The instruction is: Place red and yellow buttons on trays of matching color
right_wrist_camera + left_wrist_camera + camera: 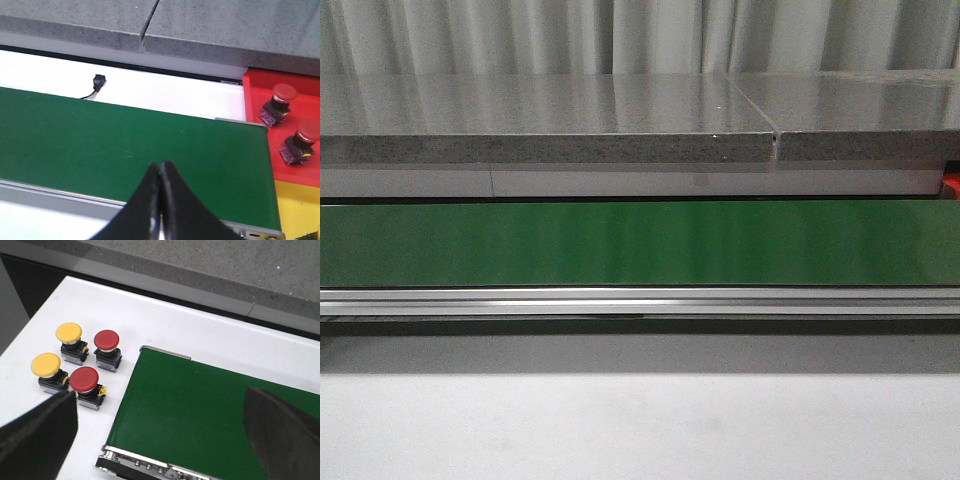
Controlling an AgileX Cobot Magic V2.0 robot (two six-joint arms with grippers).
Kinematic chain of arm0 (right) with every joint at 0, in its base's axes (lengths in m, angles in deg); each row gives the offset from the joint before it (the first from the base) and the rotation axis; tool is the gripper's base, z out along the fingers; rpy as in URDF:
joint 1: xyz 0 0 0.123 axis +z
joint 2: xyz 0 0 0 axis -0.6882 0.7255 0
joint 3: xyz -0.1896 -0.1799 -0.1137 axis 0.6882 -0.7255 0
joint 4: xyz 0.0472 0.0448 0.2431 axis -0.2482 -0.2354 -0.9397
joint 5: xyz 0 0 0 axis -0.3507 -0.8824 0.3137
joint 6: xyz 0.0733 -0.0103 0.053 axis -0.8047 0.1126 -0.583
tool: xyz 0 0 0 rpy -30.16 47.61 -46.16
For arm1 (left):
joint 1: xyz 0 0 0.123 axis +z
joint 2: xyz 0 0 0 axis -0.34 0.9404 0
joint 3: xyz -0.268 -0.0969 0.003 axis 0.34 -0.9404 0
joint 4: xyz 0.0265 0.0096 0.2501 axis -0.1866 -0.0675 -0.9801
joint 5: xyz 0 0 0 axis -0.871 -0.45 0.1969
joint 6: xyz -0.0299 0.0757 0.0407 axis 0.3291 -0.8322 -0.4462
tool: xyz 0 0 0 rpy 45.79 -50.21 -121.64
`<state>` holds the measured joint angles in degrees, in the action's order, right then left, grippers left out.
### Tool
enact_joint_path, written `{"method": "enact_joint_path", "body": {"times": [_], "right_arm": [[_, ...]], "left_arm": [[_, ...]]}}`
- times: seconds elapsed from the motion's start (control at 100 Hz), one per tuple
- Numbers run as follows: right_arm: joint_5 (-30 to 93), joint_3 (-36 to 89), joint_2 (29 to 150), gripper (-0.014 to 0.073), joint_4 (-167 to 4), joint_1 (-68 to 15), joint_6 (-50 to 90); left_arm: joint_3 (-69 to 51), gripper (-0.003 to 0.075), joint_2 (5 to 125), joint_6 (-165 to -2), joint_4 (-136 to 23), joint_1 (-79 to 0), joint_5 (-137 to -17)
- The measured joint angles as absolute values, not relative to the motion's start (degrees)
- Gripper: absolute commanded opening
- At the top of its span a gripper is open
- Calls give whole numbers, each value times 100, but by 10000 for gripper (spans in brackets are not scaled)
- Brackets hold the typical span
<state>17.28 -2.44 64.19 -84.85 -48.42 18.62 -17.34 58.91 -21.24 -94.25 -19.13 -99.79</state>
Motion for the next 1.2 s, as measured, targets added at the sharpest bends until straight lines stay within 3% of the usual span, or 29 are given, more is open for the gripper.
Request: {"method": "enact_joint_path", "body": {"times": [0.54,1.2], "right_arm": [[1719,-244,6419,-68,-8485,-4842,1874],[1719,-244,6419,-68,-8485,-4842,1874]], "left_arm": [[-879,660,8598,-2020,-9027,-400,-9962],[-452,660,10347,-2020,-9005,-238,-9588]]}}
